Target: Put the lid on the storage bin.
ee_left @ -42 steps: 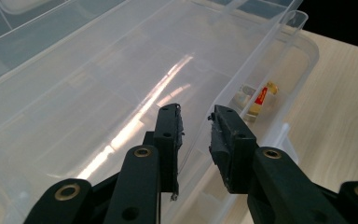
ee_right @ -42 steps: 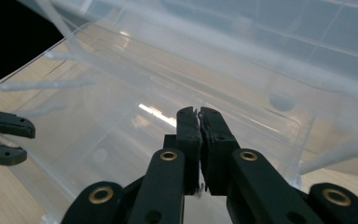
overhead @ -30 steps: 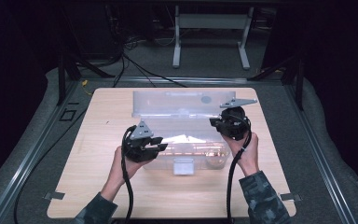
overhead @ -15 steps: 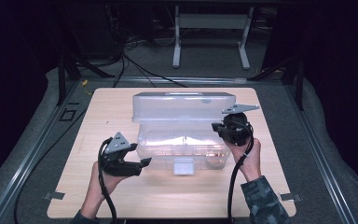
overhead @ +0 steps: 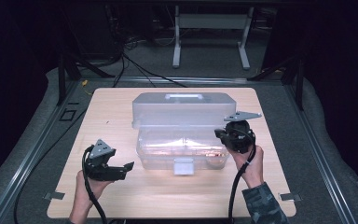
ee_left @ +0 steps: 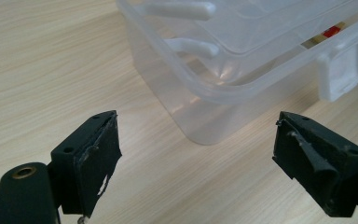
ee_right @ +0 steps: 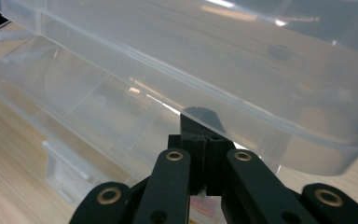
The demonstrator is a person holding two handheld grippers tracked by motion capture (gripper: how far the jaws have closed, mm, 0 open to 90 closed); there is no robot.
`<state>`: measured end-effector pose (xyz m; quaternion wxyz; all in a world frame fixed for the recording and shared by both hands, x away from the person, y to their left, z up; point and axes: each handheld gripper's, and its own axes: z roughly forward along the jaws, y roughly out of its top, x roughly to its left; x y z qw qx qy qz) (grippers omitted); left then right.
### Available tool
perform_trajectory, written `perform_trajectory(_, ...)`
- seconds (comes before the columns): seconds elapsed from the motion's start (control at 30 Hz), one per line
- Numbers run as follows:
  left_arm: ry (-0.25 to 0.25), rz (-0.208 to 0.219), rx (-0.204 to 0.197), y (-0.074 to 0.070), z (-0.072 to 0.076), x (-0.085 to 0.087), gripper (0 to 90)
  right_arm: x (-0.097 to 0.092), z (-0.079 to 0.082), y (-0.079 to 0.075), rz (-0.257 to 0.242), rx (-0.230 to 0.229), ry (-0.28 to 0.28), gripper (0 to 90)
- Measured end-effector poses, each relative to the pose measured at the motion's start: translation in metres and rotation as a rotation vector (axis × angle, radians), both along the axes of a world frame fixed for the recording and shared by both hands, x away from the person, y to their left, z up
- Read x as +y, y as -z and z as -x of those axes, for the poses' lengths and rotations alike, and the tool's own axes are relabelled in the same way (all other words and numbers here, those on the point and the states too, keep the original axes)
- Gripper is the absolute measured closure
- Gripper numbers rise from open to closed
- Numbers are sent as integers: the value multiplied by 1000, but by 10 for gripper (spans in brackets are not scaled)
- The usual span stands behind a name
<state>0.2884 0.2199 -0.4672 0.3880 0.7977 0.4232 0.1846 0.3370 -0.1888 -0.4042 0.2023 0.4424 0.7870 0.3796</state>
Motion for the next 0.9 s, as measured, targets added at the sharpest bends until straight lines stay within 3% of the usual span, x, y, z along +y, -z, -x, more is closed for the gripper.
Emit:
perform_trajectory(0.4,-43,-5,37,21,-4,9,119,-7,16,2,1,10,6,900)
perform_trajectory(0.57,-63,-26,45,28,-4,10,114,-9,23,5,17,-3,27,900)
perform_trajectory(0.9,-67,-47,69,37,-4,14,104,-12,40,15,32,15,36,900)
